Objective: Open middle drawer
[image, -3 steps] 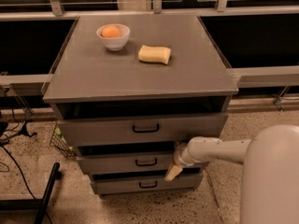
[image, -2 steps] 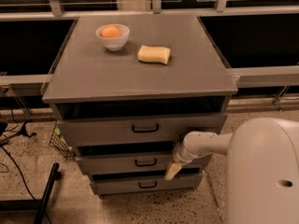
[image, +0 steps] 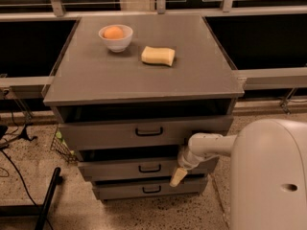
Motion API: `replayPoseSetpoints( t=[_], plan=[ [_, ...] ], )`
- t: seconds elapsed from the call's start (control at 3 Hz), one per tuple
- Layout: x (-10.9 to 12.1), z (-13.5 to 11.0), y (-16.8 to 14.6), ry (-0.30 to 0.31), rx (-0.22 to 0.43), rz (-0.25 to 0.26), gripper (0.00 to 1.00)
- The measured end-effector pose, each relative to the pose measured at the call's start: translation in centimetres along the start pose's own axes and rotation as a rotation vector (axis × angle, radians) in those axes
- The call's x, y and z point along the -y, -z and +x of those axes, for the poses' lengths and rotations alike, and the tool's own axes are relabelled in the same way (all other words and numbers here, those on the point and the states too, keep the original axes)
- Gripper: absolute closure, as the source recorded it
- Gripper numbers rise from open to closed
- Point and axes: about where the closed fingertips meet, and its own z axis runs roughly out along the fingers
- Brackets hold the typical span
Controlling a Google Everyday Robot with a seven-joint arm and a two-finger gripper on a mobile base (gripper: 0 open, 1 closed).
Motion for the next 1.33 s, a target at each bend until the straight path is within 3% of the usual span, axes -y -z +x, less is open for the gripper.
replayPoseSetpoints(
  t=[0.67, 1.33],
  plan=[
    [-3.0, 2.6, 1.8, -0.085, -0.103, -0.111, 0.0],
    [-6.1, 4.6, 5.5, -0.124, -0.146, -0.161, 0.0]
  ],
)
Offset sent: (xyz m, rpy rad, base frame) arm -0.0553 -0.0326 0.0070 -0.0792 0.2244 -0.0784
